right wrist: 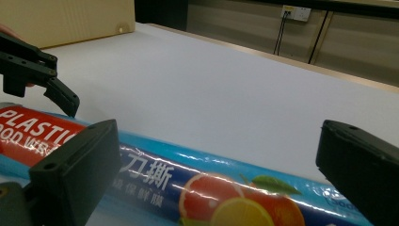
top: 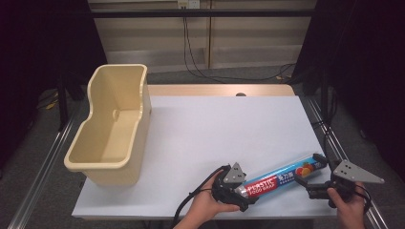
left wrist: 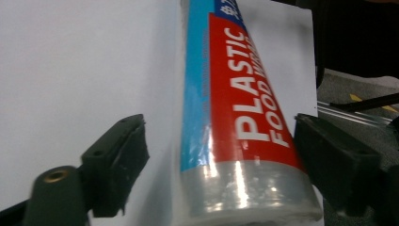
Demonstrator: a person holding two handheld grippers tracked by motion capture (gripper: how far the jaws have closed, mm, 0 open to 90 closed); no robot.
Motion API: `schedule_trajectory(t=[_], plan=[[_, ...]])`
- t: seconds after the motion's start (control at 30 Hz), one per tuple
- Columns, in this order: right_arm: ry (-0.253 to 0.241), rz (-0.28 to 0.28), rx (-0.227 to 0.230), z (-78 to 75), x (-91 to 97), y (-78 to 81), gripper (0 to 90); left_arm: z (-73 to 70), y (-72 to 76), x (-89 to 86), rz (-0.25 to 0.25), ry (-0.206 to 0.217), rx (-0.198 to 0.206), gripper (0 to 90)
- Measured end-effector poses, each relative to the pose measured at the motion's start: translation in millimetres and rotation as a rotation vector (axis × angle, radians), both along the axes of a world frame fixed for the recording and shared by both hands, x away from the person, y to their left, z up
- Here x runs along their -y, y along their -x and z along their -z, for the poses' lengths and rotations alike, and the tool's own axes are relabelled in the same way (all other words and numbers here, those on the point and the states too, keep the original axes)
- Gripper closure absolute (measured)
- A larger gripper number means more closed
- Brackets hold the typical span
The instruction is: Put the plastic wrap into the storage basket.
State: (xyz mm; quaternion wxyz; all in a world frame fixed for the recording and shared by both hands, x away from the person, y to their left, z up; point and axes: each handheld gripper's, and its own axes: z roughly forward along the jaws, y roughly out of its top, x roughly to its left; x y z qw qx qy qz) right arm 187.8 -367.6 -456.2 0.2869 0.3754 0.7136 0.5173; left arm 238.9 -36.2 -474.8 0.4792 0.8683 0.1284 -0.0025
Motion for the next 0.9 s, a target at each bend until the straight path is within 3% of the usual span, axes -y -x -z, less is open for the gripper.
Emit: schedule_trajectory(t=[0.2,0.63,0.9], plan=[[0.002,-0.001,-0.001,-0.1,0.2,-0.2,0.0,1.2,-1.8,0.3,-0.007,-0.014,-0.001,30.6],[0.007,-0.004,0.002,-0.3,1.7,0.7,0.0,-4.5,-1.4,-2.2,-0.043,-0.051,-0.009,32.1],[0.001,0.002,0.003,-0.1,3.9,1.2,0.0,-9.0,-8.5,-17.2,-0.033,-0.095,0.004,32.1]])
